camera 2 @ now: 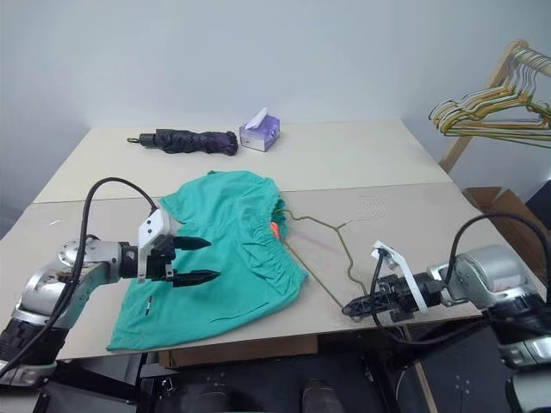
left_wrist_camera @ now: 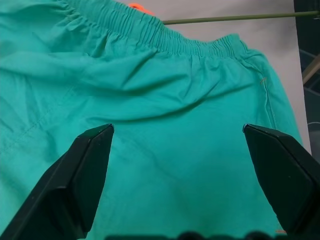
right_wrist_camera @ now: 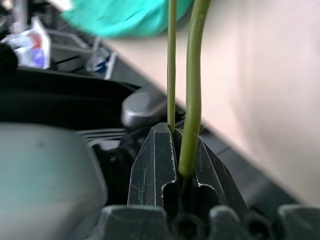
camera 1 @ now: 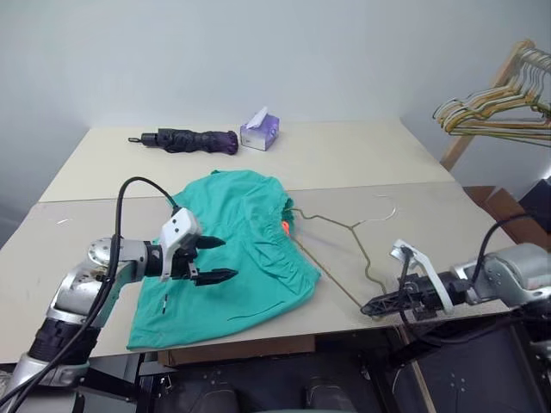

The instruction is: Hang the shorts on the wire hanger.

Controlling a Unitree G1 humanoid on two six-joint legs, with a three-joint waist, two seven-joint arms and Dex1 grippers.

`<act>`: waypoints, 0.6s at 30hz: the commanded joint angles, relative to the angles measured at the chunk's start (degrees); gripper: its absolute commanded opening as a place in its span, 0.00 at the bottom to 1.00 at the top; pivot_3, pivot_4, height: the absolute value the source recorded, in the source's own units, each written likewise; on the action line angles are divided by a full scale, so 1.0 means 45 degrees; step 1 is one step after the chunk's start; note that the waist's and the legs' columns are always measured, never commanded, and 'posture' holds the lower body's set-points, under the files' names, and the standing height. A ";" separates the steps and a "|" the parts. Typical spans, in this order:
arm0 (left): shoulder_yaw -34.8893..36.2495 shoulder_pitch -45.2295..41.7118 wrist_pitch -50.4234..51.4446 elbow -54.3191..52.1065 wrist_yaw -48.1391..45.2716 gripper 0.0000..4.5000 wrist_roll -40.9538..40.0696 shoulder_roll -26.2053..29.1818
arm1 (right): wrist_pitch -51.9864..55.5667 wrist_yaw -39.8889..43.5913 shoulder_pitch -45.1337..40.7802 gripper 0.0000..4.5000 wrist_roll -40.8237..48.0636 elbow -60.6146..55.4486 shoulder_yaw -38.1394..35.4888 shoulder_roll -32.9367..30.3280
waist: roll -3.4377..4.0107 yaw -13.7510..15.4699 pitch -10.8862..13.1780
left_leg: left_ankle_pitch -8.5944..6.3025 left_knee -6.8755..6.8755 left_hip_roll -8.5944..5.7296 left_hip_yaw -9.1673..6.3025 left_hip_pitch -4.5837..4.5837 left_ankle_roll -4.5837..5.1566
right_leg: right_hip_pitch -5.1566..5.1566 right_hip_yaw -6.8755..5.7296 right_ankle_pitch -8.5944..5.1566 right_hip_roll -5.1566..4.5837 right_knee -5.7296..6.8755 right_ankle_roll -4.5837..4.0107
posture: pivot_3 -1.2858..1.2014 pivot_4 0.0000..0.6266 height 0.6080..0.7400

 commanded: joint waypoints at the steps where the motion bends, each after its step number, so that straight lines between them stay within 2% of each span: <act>1: 0.0114 0.0077 -0.0269 -0.0328 0.0092 1.00 0.0073 -0.0005 | -0.0515 0.0898 -0.0865 0.00 -0.0569 0.0654 0.0594 0.0004 | 0.0000 0.0083 0.0000 | 0.0000 -0.0001 0.0001 -0.0001 -0.0006 0.0000 | -0.0006 -0.0001 0.0000 0.0001 0.0000 0.0000 | 0.54 0.00 1.00; 7: 0.0152 0.0155 -0.0345 -0.0359 0.0293 1.00 0.0176 -0.0114 | -0.1178 0.2601 -0.2631 0.00 -0.1837 0.2552 0.2291 0.0307 | 0.0002 0.0257 0.0001 | -0.0001 0.0004 0.0000 0.0001 -0.0005 0.0002 | -0.0005 -0.0001 0.0002 0.0000 0.0002 -0.0002 | 0.55 0.00 1.00; 15: 0.0446 0.0808 -0.0215 -0.1021 0.0886 1.00 0.0144 -0.0236 | -0.3084 0.4841 -0.5241 0.00 -0.4614 0.6972 0.4589 0.2170 | 0.0005 0.0465 0.0000 | -0.0001 0.0005 -0.0001 0.0001 -0.0014 0.0002 | -0.0017 -0.0003 0.0003 0.0002 0.0011 -0.0004 | 0.58 0.00 1.00; 18: 0.0577 0.1198 -0.0198 -0.1363 0.1158 1.00 0.0171 -0.0220 | -0.3642 0.5157 -0.6007 0.00 -0.5449 0.8784 0.4833 0.2904 | 0.0005 0.0631 0.0000 | -0.0001 0.0006 -0.0001 0.0003 -0.0017 0.0002 | -0.0021 -0.0004 0.0004 0.0001 0.0012 -0.0006 | 0.59 0.00 1.00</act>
